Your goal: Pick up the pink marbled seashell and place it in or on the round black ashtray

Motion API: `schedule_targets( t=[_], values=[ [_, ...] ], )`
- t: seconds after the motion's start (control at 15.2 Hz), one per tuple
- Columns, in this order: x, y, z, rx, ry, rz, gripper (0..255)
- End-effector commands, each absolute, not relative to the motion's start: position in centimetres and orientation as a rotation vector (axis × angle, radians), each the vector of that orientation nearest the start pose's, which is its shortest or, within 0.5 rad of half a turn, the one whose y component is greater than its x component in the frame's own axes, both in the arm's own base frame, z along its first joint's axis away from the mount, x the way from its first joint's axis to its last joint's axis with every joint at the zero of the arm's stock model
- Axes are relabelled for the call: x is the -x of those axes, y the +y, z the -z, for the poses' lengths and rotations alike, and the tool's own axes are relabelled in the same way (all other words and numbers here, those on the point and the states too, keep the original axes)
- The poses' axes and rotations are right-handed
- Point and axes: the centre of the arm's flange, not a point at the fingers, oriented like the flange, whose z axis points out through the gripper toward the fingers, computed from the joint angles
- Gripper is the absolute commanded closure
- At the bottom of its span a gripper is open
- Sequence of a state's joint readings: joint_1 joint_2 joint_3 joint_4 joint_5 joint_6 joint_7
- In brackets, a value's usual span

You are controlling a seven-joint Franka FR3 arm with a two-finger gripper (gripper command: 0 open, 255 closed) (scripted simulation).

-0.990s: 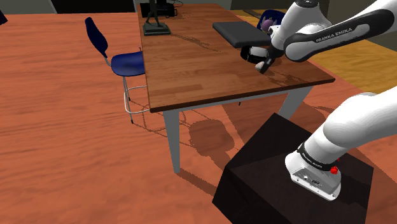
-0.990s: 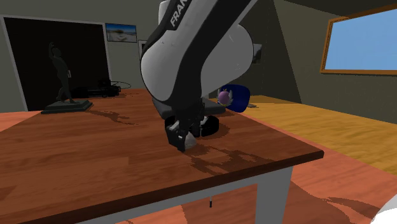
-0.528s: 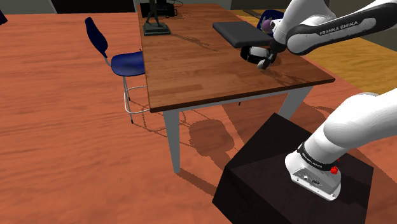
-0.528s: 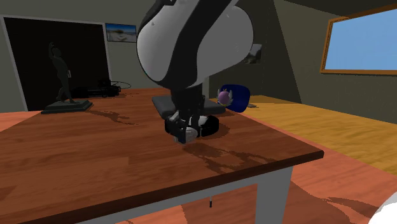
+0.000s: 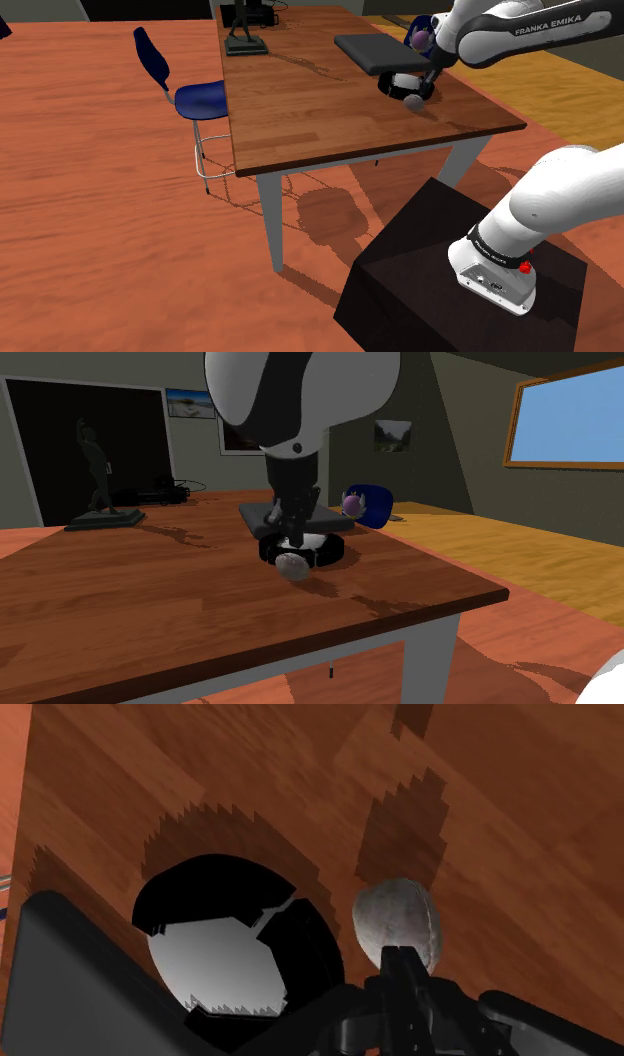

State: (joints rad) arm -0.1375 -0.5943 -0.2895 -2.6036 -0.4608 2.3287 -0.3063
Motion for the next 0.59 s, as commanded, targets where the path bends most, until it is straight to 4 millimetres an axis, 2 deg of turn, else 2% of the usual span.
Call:
schedule_targets(
  t=[0.0, 0.07, 0.2, 0.26, 0.53],
  values=[
    [-35.6, -17.4, -47.0, 3.420, -0.289, 0.383, 255],
    [-35.6, -17.4, -47.0, 3.420, -0.289, 0.383, 0],
    [-39.6, -19.0, -46.5, 3.322, 0.166, 0.238, 0],
    [-40.4, -19.5, -46.3, 3.291, 0.260, 0.207, 0],
    [-40.7, -19.8, -44.2, 3.291, 0.260, 0.207, 0]
  ],
)
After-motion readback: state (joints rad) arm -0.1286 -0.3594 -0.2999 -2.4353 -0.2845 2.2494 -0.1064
